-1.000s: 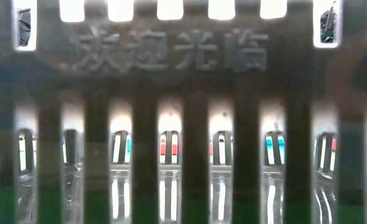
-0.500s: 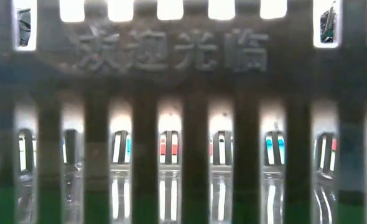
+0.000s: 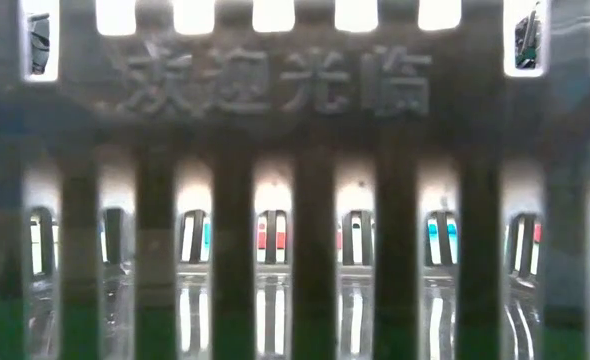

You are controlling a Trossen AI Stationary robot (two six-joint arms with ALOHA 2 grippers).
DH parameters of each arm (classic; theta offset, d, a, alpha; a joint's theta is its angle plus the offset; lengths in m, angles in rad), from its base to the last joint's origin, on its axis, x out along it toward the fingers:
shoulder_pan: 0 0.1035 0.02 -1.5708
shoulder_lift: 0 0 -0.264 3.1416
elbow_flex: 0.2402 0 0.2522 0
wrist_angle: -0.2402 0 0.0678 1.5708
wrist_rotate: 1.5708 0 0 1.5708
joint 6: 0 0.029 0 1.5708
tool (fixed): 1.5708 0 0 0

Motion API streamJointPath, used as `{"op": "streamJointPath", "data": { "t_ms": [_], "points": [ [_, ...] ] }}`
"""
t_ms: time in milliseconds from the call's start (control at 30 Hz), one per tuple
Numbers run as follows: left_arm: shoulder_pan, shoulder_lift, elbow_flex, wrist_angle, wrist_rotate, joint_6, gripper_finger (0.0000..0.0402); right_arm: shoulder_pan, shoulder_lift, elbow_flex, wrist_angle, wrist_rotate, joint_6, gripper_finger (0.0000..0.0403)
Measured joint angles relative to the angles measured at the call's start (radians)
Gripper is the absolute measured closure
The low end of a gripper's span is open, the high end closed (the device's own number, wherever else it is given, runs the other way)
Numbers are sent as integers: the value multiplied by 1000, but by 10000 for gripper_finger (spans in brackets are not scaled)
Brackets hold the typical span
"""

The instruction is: Sort & place blocks by color

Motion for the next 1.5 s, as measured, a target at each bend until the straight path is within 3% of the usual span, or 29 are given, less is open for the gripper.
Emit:
{"op": "streamJointPath", "data": {
  "t_ms": [1500],
  "points": [
    [0, 0, 0, 18, 0, -8, 160, 0, 0, 0, 0, 0, 0, 145]
  ]
}}
